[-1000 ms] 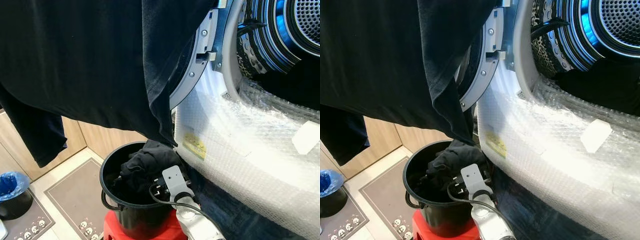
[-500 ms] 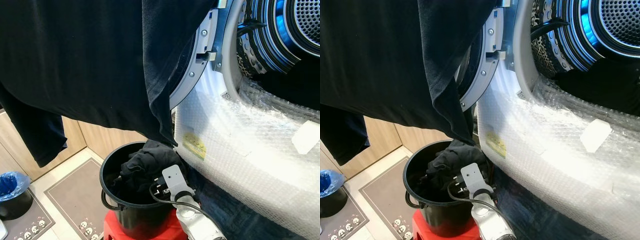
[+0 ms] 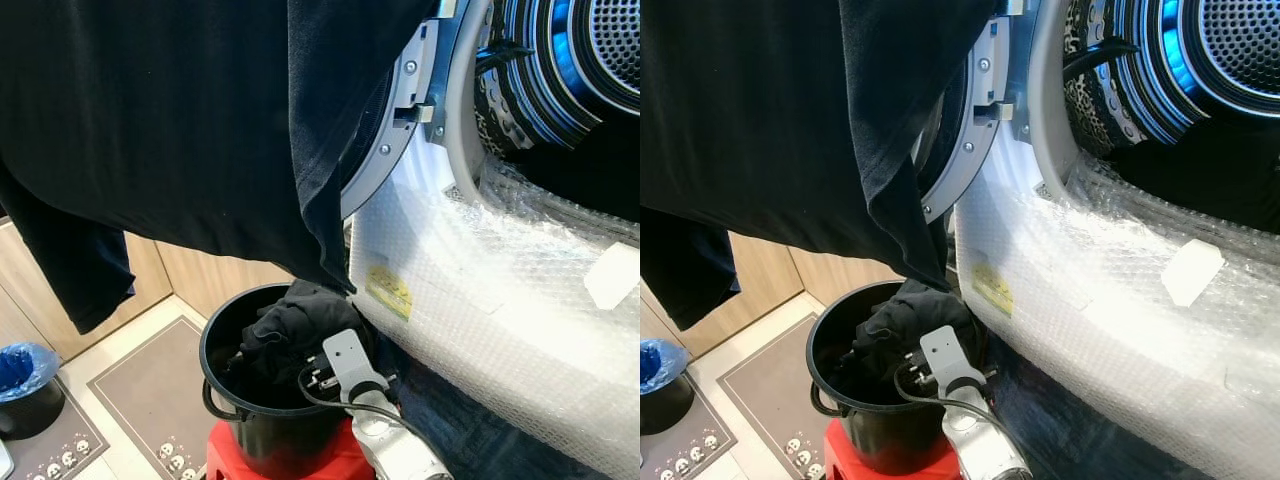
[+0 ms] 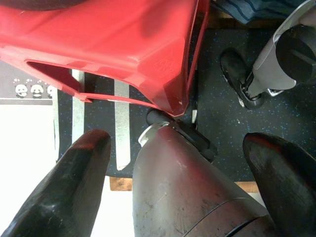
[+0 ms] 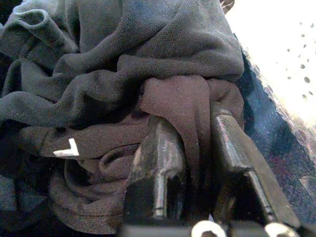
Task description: Clothes washing
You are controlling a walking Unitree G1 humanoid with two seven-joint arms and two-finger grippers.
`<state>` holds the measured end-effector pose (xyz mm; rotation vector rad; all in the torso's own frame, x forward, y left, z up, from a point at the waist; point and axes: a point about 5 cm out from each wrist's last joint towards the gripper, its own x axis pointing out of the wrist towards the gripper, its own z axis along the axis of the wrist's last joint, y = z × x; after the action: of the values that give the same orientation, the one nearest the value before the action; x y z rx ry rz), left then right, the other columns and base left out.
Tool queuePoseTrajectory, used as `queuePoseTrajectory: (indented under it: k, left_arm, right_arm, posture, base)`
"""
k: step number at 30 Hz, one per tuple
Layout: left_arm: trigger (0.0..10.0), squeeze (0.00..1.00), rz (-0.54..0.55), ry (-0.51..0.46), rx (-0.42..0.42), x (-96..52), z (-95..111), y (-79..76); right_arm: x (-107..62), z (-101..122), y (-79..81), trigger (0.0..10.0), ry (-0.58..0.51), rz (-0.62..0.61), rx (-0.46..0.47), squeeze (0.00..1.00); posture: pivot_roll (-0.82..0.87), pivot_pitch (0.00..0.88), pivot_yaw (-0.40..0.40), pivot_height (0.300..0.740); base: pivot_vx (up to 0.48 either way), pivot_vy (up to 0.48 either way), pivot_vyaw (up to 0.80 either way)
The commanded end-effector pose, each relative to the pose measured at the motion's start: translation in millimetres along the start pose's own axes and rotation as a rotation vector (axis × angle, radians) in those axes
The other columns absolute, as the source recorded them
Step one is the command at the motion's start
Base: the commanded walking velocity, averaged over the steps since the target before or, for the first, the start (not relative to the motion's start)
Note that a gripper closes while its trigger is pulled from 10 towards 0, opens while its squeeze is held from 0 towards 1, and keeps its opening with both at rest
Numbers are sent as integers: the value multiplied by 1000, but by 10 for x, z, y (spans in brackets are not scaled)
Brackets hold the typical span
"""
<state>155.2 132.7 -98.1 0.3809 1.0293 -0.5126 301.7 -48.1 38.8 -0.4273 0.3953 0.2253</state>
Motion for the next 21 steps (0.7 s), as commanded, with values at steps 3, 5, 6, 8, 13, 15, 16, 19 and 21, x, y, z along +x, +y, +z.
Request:
queuePoseTrajectory:
  k: [3,5,6,8,13,15,16,19,21]
  left_arm:
    - [10000,0,-32,68,-3,-15,-172,-100]
    - [10000,0,-33,68,-1,-15,-174,-103]
    - [10000,0,-33,68,-1,-15,-174,-103]
    - [10000,0,-33,68,0,-15,-174,-104]
    - [10000,0,-32,69,-1,-15,-178,-105]
    - [10000,0,-32,69,-2,-16,-180,-105]
    - [10000,0,-32,69,-3,-16,-180,-105]
    - [10000,0,-32,69,-2,-16,-181,-105]
    - [10000,0,-34,70,-1,-16,-182,-105]
  right_arm:
    - [-35,43,-38,0,-46,21,10,0]
    - [-47,45,-64,0,-59,25,10,0]
    - [-47,45,-64,0,-59,25,10,0]
    - [-53,49,-84,0,-68,27,11,0]
    - [-130,126,-102,1843,-174,119,29,0]
    - [-201,172,-93,10000,-250,202,36,0]
    - [-219,171,-90,10000,-252,234,52,0]
    - [-297,213,-75,10000,-316,333,71,0]
    - [-396,274,-66,10000,-395,413,105,0]
  posture:
    - [-92,0,-10,740]
    - [-94,0,-9,740]
    - [-94,0,-9,740]
    - [-94,0,-9,740]
    - [-94,0,-8,740]
    - [-95,0,-7,740]
    - [-97,0,-7,740]
    - [-98,0,-6,740]
    - [-102,0,-5,740]
  base:
    - [0,0,0]
    - [0,0,0]
    - [0,0,0]
    - [0,0,0]
    - [0,0,0]
    - [0,0,0]
    - [0,0,0]
    - [0,0,0]
    - [0,0,0]
